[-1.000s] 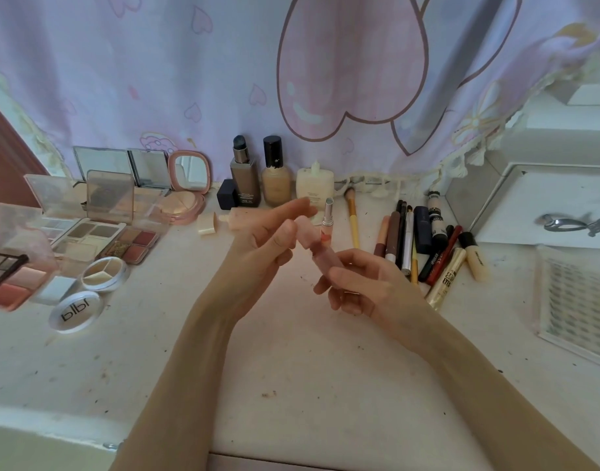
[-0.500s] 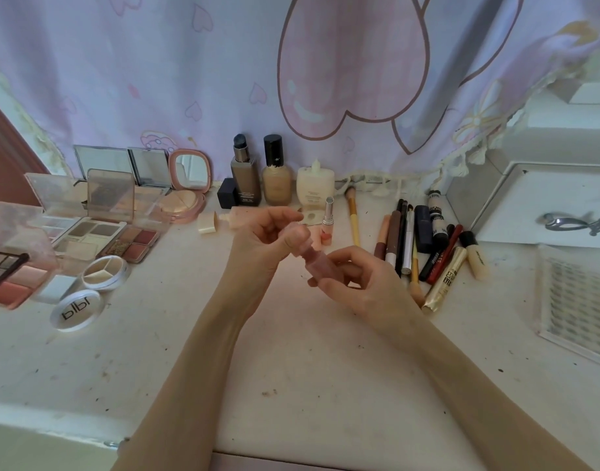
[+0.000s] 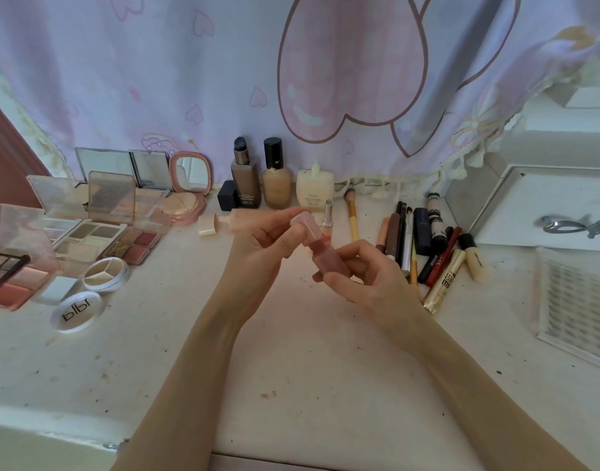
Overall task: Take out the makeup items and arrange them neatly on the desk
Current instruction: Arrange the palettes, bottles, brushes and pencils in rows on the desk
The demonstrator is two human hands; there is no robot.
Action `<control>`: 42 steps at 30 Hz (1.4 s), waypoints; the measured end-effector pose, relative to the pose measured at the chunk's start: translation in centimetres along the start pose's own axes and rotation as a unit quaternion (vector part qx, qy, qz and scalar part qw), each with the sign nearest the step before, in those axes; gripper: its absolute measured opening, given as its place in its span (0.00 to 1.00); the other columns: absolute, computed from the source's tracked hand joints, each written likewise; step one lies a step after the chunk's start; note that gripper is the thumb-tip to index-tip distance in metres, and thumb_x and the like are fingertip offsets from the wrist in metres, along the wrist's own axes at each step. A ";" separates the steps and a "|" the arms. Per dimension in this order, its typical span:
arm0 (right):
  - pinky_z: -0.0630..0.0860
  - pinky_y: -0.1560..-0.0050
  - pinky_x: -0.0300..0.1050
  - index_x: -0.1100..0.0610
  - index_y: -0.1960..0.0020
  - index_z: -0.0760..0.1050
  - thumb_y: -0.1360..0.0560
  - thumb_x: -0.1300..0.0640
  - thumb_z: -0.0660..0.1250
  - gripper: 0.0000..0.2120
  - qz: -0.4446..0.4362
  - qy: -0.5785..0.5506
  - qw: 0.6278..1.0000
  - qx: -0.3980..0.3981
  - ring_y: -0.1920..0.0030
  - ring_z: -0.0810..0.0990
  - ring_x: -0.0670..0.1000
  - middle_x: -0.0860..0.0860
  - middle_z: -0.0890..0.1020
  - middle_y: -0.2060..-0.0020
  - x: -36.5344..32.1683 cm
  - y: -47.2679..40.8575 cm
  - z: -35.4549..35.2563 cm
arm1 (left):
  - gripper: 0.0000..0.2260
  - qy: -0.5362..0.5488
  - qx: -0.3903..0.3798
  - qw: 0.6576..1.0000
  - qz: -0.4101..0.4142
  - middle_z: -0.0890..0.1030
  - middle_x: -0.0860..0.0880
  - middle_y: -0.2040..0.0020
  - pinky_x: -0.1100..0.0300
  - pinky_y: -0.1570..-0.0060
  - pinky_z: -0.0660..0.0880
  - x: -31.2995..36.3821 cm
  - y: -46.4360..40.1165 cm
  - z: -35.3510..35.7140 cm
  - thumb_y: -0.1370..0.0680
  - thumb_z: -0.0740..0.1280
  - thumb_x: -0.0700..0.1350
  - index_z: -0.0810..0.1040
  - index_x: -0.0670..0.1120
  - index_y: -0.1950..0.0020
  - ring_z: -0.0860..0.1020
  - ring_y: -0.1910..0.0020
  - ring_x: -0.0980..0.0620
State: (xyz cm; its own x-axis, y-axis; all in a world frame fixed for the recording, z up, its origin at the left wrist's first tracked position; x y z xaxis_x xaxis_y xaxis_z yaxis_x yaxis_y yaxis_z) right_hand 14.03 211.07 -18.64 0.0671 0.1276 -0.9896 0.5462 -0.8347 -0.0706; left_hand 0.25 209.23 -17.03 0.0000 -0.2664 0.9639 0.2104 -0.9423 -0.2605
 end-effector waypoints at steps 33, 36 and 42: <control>0.71 0.61 0.33 0.51 0.53 0.77 0.27 0.57 0.68 0.03 0.018 -0.014 1.000 -0.006 0.64 0.74 0.39 0.41 0.79 0.65 1.6 -0.6 0.6 | 0.16 0.003 0.078 0.997 0.001 0.82 0.55 0.60 0.68 0.61 0.72 0.2 0.0 -0.7 0.29 0.65 0.53 0.80 0.45 0.47 0.75 0.62 0.60; 0.73 0.55 0.30 0.47 0.53 0.76 0.27 0.56 0.69 0.06 -0.009 0.057 0.998 0.011 0.57 0.77 0.40 0.43 0.80 0.59 1.2 -0.9 0.8 | 0.12 -0.019 0.069 0.997 -0.001 0.83 0.55 0.57 0.70 0.61 0.72 0.1 -0.1 -0.6 0.29 0.66 0.52 0.80 0.52 0.47 0.77 0.60 0.62; 0.75 0.57 0.33 0.48 0.56 0.75 0.27 0.51 0.68 0.03 -0.025 0.110 0.994 0.017 0.60 0.78 0.40 0.42 0.80 0.63 1.3 -1.7 2.2 | 0.12 -0.031 0.047 0.998 -0.036 0.83 0.53 0.50 0.61 0.55 0.72 -0.1 -0.2 -1.5 0.24 0.63 0.50 0.79 0.52 0.43 0.78 0.50 0.54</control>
State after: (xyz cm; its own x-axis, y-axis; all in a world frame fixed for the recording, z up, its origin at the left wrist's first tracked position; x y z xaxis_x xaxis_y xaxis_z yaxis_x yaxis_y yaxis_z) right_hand 11.37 211.46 -20.14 0.2228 0.2799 -0.9338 0.5257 -0.8412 -0.1268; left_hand -1.23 209.14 -17.17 0.0414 -0.1821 0.9824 0.3024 -0.9349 -0.1860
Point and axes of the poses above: each hand's wrist, its own y-axis away from the middle knuckle, its own z-axis out of the palm, x = y × z, the point moved 9 cm from there along -y, towards the middle knuckle
